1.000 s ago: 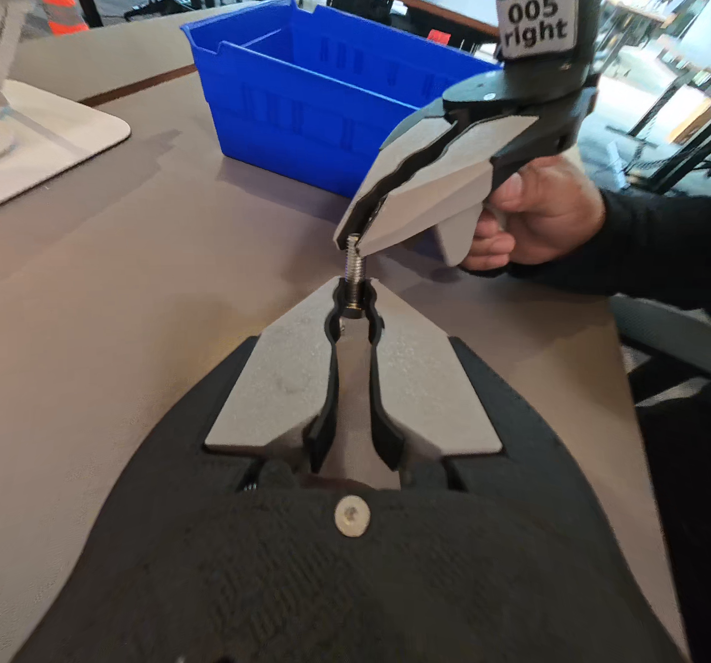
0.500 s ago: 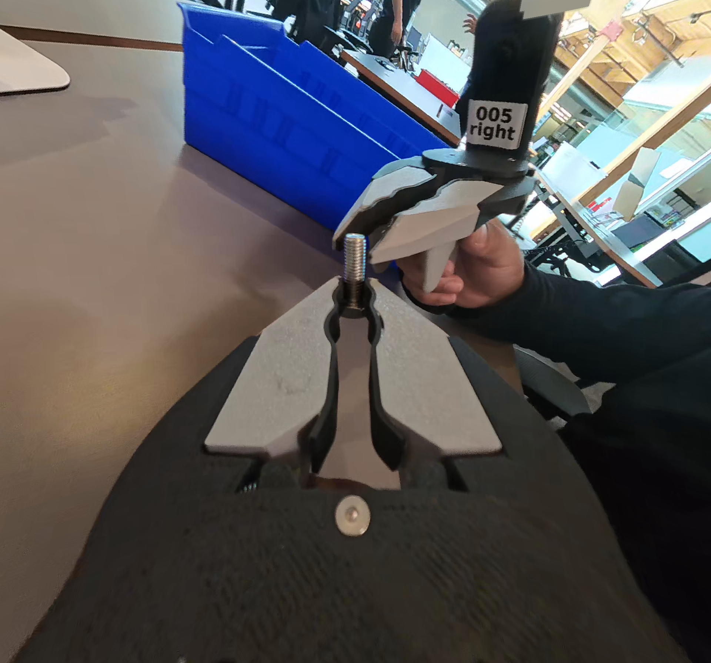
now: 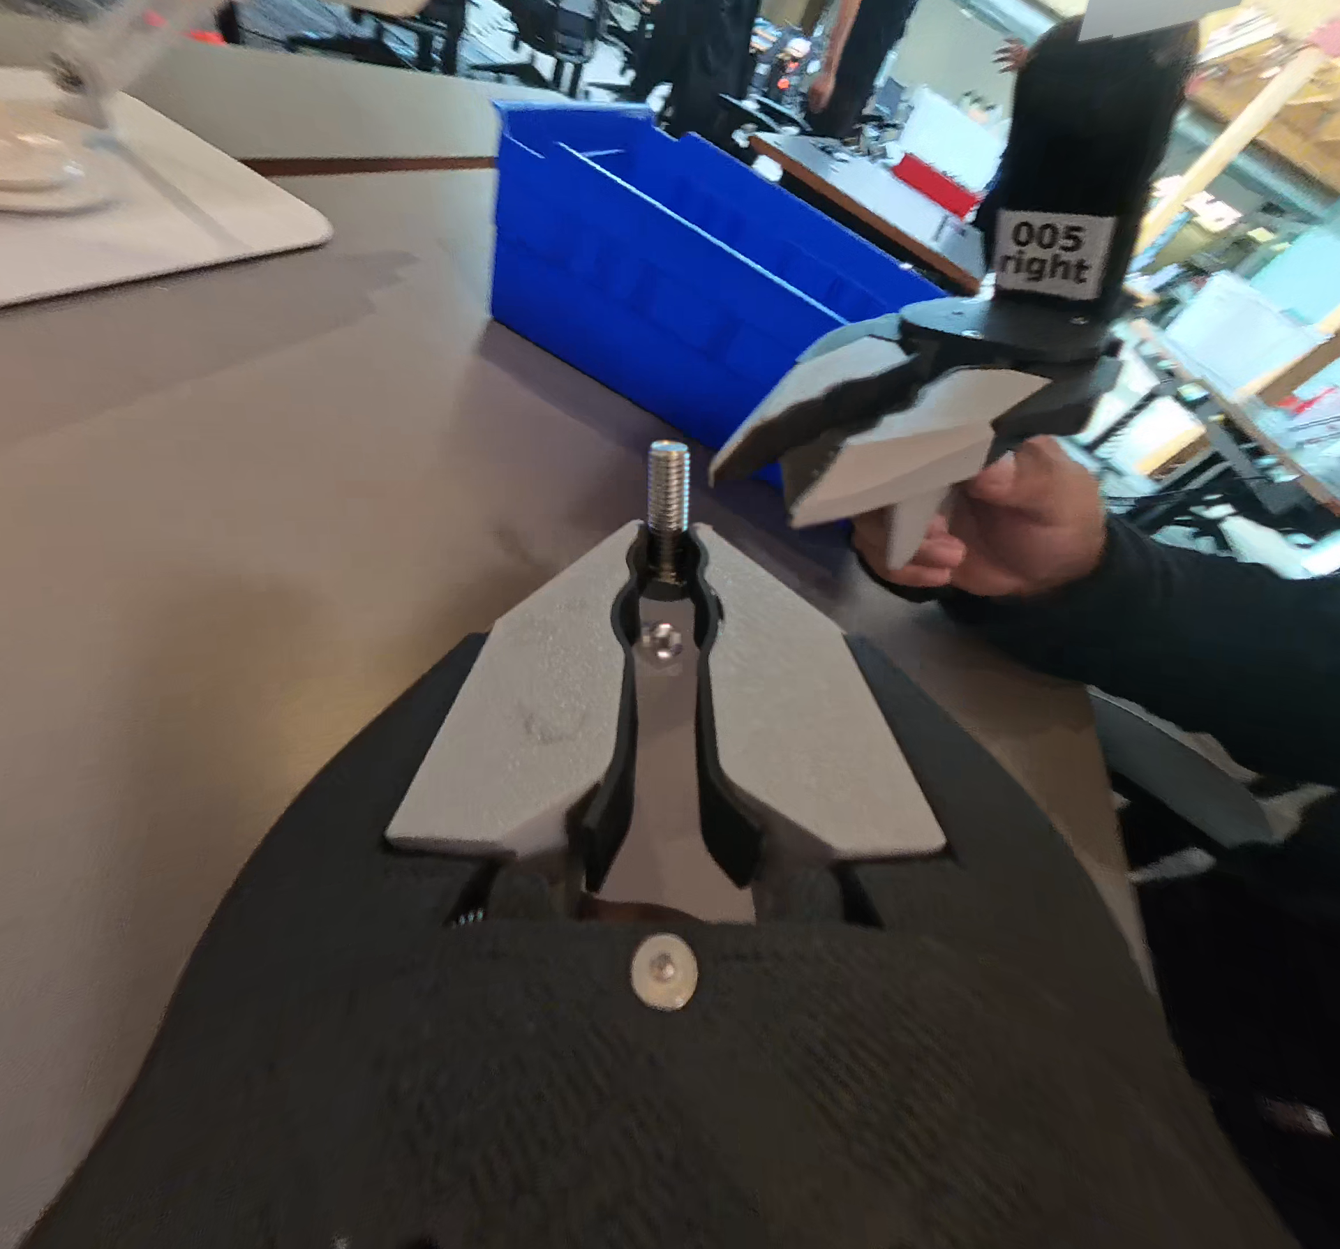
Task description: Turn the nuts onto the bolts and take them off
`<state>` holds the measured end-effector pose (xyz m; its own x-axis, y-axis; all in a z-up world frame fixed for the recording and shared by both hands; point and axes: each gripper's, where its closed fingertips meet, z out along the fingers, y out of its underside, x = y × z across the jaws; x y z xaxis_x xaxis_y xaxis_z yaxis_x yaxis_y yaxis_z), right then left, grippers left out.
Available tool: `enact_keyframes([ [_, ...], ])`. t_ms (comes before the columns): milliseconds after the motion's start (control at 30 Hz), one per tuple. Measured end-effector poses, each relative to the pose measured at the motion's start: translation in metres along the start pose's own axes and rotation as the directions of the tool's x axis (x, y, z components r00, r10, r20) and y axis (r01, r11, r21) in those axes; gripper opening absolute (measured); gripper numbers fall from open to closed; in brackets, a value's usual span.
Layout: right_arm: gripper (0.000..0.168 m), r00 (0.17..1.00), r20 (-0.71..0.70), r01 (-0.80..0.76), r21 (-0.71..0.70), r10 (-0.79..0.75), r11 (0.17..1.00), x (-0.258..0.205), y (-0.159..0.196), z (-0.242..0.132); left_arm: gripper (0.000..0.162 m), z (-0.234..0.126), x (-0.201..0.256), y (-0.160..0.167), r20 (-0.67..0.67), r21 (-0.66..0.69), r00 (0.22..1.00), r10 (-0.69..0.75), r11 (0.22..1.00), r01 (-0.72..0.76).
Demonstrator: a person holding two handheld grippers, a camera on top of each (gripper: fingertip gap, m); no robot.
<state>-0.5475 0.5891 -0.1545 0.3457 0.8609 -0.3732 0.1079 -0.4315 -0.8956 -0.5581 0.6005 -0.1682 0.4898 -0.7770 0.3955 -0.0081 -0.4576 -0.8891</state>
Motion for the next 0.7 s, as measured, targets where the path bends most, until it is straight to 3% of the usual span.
enact_keyframes([
  [67,0.026,0.999,-0.033,0.029,-0.101,-0.032,0.994,0.006,0.016,0.004,0.006,-0.005,-0.008,-0.002,0.039,0.000,0.997,0.061,0.998,-0.061],
  [200,0.026,0.979,-0.078,0.154,-0.312,-0.187,0.938,0.015,0.049,0.008,0.006,-0.006,-0.003,-0.004,-0.011,0.029,0.988,0.154,0.988,-0.154],
  [333,0.034,0.954,-0.111,0.213,-0.403,-0.278,0.890,0.022,0.065,0.007,0.006,-0.003,0.004,-0.001,-0.048,0.044,0.967,0.251,0.967,-0.249],
  [533,0.032,0.920,-0.143,0.257,-0.482,-0.365,0.838,0.034,0.079,0.008,0.006,-0.004,0.010,-0.002,-0.076,0.063,0.960,0.269,0.962,-0.264],
  [700,0.018,0.909,-0.151,0.267,-0.505,-0.388,0.821,0.038,0.086,0.012,0.006,-0.004,0.009,-0.003,-0.073,0.069,0.960,0.269,0.962,-0.264],
])
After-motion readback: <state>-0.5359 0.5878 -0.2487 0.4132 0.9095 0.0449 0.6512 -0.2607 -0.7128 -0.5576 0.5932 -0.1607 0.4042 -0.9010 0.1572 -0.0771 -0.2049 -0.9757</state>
